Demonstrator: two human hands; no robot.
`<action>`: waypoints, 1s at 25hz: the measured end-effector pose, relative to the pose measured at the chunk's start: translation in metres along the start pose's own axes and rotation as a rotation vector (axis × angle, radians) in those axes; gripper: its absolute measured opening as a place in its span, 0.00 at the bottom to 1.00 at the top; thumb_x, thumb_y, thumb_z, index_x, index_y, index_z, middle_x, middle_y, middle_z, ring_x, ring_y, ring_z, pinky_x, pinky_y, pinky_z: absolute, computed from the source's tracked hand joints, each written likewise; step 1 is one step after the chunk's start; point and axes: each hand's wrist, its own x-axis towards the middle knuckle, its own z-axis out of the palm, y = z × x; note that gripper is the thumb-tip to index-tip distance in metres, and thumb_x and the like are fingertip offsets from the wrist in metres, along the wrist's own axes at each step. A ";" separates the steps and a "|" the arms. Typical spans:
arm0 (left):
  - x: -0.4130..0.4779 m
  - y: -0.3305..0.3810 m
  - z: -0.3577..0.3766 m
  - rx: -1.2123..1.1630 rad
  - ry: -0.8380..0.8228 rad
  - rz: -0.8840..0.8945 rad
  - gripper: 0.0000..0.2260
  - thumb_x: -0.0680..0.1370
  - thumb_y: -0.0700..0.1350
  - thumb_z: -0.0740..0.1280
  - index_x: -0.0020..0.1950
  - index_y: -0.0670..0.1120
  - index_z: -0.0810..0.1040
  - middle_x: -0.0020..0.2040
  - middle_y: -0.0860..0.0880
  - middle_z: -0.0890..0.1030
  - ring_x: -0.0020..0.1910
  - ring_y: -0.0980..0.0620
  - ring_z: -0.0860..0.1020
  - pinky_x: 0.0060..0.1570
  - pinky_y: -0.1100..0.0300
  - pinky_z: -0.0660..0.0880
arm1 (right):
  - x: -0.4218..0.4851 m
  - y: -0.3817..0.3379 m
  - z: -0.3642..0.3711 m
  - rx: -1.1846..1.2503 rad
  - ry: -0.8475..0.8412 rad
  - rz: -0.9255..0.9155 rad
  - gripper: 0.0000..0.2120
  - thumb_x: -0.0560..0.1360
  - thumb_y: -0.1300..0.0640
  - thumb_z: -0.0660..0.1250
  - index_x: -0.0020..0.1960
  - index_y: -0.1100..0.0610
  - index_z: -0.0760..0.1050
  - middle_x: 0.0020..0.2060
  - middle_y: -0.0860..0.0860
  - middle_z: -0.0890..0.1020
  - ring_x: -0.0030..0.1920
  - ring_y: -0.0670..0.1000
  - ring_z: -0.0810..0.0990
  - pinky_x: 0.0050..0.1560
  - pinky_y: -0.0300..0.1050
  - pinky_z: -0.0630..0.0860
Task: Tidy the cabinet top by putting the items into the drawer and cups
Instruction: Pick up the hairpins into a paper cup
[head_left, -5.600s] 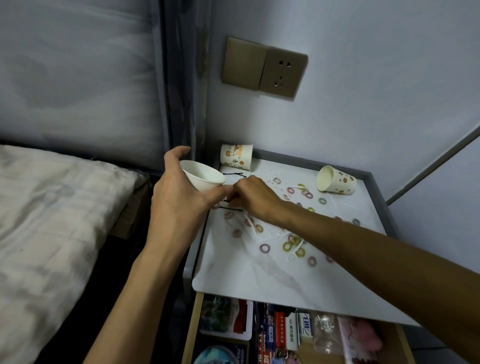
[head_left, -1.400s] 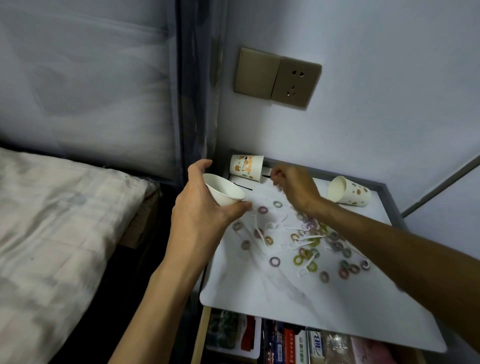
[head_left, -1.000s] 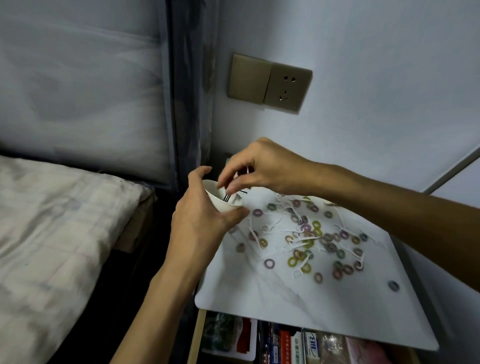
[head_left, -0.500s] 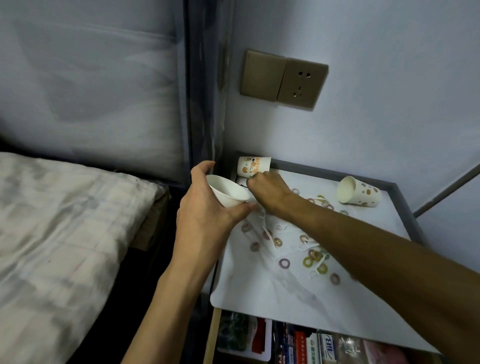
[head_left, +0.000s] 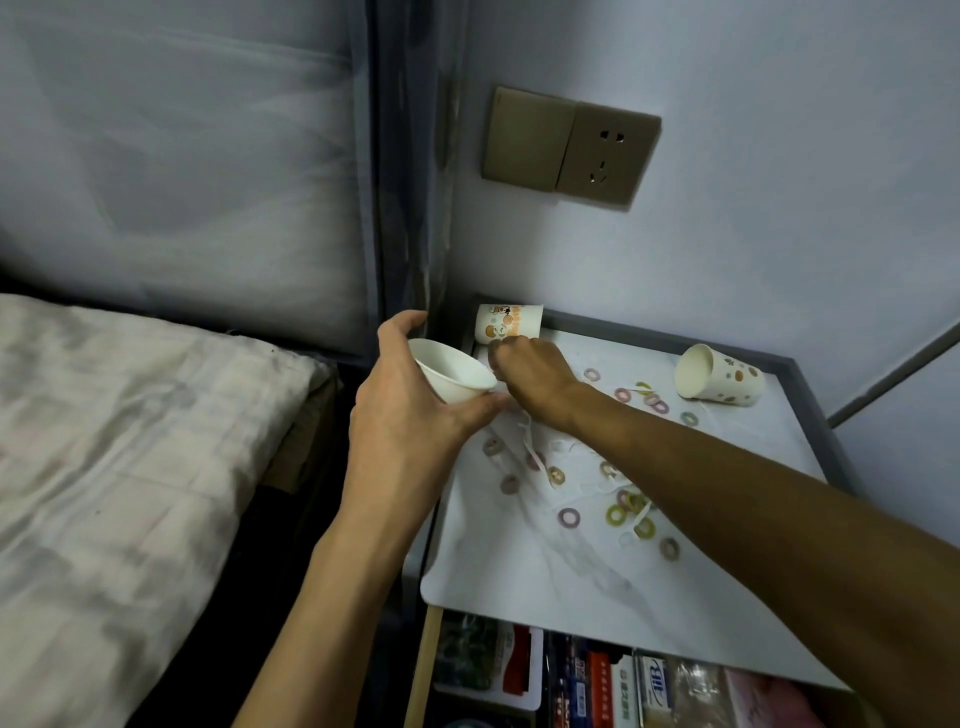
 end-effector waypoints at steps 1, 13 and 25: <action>0.000 0.000 -0.001 0.000 0.002 -0.001 0.41 0.64 0.52 0.80 0.72 0.53 0.64 0.55 0.54 0.74 0.55 0.54 0.73 0.50 0.63 0.69 | 0.000 0.001 0.002 0.015 -0.001 0.007 0.12 0.72 0.66 0.68 0.55 0.59 0.76 0.53 0.58 0.81 0.51 0.59 0.81 0.45 0.48 0.76; 0.002 -0.004 0.002 -0.021 0.000 0.005 0.40 0.63 0.51 0.81 0.71 0.53 0.64 0.55 0.54 0.74 0.54 0.55 0.73 0.50 0.64 0.69 | -0.016 0.022 -0.024 0.489 0.120 -0.010 0.05 0.79 0.59 0.57 0.51 0.57 0.71 0.41 0.51 0.80 0.38 0.51 0.77 0.40 0.50 0.74; -0.017 0.010 0.020 -0.011 -0.139 0.047 0.40 0.64 0.50 0.80 0.71 0.57 0.63 0.50 0.58 0.78 0.46 0.59 0.78 0.37 0.70 0.71 | -0.095 0.014 -0.150 0.567 0.024 -0.470 0.07 0.74 0.59 0.72 0.51 0.55 0.84 0.44 0.44 0.84 0.45 0.39 0.80 0.49 0.31 0.74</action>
